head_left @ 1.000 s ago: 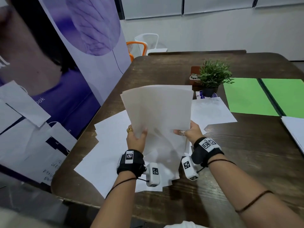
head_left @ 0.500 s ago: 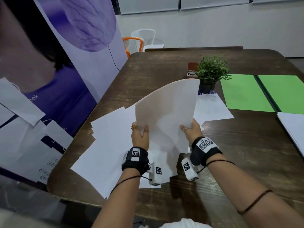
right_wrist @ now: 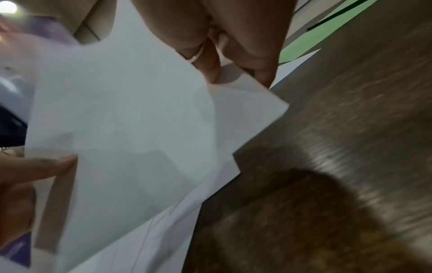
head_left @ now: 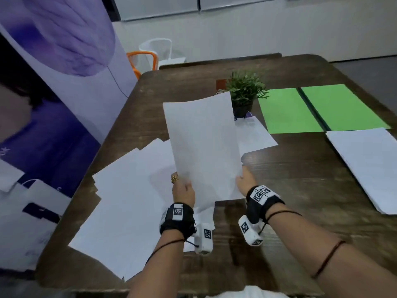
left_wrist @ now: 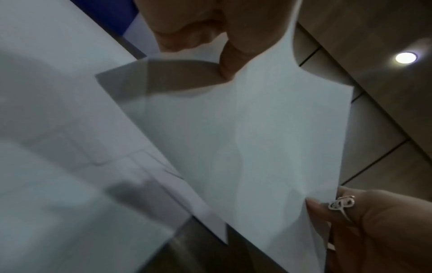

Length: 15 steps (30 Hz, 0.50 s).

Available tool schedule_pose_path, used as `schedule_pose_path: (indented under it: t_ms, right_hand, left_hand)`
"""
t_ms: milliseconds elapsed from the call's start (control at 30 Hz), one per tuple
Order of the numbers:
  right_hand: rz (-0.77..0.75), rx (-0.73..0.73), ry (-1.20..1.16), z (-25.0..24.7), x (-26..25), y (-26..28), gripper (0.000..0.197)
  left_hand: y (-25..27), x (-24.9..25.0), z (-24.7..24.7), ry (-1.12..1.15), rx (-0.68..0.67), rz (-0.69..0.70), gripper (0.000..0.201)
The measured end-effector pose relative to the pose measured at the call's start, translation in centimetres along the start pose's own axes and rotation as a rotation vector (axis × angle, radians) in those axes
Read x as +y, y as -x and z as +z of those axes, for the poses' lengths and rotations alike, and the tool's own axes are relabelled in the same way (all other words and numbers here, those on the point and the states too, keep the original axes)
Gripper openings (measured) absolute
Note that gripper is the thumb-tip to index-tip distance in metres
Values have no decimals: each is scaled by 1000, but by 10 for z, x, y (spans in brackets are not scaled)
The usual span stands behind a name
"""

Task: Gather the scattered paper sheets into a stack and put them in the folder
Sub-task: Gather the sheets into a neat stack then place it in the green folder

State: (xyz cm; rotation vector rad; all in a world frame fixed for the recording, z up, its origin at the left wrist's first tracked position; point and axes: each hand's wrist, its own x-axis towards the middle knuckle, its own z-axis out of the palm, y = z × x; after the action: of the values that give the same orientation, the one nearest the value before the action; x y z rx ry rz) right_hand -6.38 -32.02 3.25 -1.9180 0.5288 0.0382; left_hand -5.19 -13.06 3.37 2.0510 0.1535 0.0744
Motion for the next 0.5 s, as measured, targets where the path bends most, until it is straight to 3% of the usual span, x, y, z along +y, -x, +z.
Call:
schedule_pose_path:
  t_ms: [100,233,333,500]
  right_hand:
    - [22,157,-26,-40,3,-3,40]
    - [32,339,35,-121,26,-2,43]
    - [55,467,71,-196,53,3,46]
    - [187,546,142,-318,111,9,63]
  left_hand:
    - [-2,32,30,-28,-79,15,33]
    - [6,81,95,-116,-253,20,54]
    - [29,119,160,-161,-364,54,49]
    - [86,175,283,-173,-546,44,40]
